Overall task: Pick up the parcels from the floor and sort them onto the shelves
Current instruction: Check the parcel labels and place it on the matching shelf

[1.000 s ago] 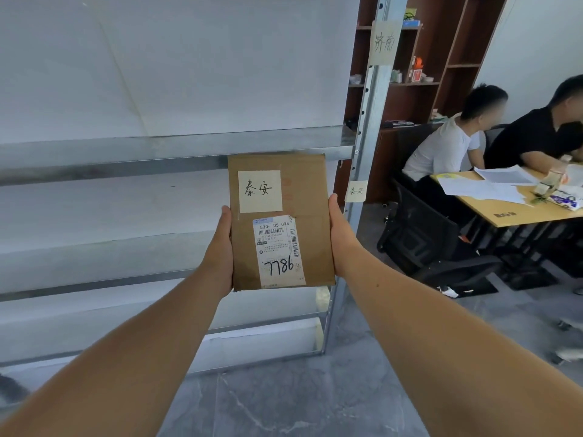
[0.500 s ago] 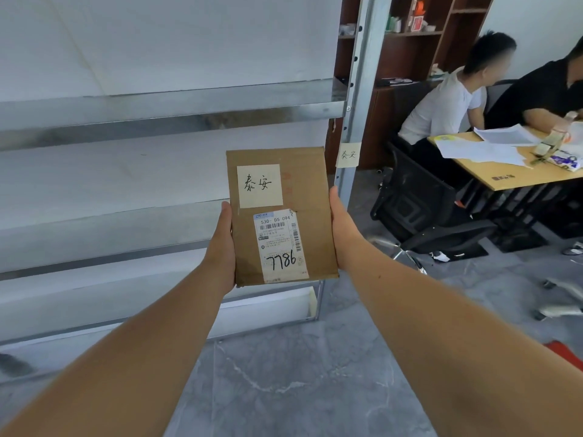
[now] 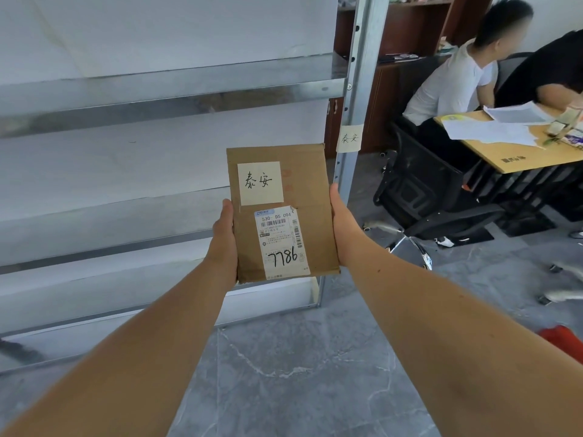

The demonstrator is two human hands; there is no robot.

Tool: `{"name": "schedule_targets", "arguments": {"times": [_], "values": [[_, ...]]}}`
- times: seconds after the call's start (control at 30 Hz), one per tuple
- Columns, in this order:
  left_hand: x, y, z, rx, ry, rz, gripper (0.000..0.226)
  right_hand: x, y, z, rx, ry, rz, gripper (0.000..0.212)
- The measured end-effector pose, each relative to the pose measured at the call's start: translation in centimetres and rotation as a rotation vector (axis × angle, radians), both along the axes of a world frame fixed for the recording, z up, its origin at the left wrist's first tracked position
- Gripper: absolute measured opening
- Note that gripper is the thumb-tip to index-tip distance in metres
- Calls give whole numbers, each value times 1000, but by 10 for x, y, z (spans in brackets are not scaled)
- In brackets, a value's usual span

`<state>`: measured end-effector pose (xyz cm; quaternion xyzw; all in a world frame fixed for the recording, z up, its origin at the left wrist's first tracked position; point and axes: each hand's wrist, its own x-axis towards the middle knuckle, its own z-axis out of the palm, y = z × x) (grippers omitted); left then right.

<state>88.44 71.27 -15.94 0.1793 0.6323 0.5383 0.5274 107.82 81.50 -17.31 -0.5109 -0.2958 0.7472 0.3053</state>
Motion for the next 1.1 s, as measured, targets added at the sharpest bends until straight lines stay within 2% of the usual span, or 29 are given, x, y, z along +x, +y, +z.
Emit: {"name": "schedule_targets", "arguments": {"times": [0.23, 0.53, 0.63, 0.77, 0.87, 1.0, 1.1], "values": [[1, 6, 3, -24, -31, -28, 66, 0, 7, -6, 8, -43, -9, 70], [-2, 13, 10, -33, 88, -3, 63, -12, 14, -12, 16, -38, -21, 73], [-16, 18, 6, -72, 95, 4, 63, -24, 16, -15, 14, -68, -21, 71], [-45, 33, -2, -106, 99, -33, 61, -46, 17, -16, 23, -118, 1, 86], [-69, 46, -6, -128, 108, -106, 60, -57, 20, -21, 10, -158, -8, 80], [-97, 67, -6, -179, 220, -194, 57, -79, 23, -24, -28, -125, -62, 77], [-117, 88, -7, -181, 371, -249, 50, -96, 25, -27, -60, -100, -100, 75]]}}
